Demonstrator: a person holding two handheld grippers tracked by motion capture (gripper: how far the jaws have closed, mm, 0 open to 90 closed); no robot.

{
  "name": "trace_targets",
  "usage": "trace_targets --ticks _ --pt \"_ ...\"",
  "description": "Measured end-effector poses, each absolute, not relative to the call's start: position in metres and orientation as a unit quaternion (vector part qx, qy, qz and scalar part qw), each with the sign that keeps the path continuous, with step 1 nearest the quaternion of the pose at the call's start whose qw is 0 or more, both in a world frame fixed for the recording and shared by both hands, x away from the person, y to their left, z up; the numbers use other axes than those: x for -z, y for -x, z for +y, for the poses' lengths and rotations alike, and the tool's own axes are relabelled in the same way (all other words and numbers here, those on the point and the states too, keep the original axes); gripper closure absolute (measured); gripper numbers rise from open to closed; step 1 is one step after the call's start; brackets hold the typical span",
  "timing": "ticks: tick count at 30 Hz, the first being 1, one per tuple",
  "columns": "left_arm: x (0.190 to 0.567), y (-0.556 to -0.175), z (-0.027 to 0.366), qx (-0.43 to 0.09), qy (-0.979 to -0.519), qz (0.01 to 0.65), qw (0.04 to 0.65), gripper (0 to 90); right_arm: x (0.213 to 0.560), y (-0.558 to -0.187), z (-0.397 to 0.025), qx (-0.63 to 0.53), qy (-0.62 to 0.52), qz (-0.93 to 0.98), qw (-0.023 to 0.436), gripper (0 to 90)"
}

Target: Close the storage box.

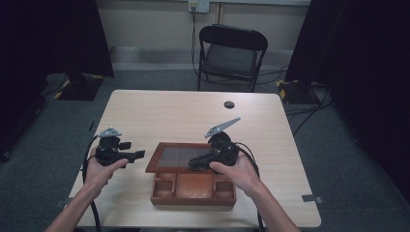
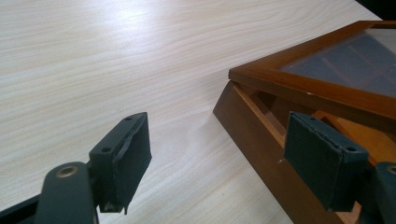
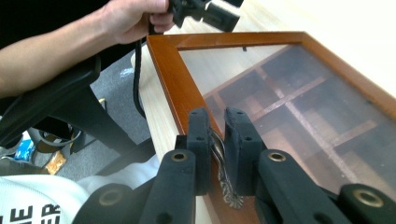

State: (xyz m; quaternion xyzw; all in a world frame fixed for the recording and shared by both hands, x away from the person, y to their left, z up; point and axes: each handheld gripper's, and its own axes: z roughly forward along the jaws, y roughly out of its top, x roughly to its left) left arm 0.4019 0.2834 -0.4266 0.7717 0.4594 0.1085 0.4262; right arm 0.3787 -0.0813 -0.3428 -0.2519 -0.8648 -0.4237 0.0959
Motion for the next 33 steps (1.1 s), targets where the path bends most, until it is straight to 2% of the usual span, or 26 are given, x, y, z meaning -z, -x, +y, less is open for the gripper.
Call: trace_targets --ticks 16,33 --pt "0.428 -0.403 0.281 -0.107 -0.776 0.458 0.421 22.6 0.384 -0.36 -0.075 0.379 0.254 -0.882 0.116 81.7" --pt "0.432 -0.404 0.28 -0.102 -0.782 0.455 0.415 22.6 0.415 -0.355 -0.07 0.346 0.265 -0.891 0.129 82.2"
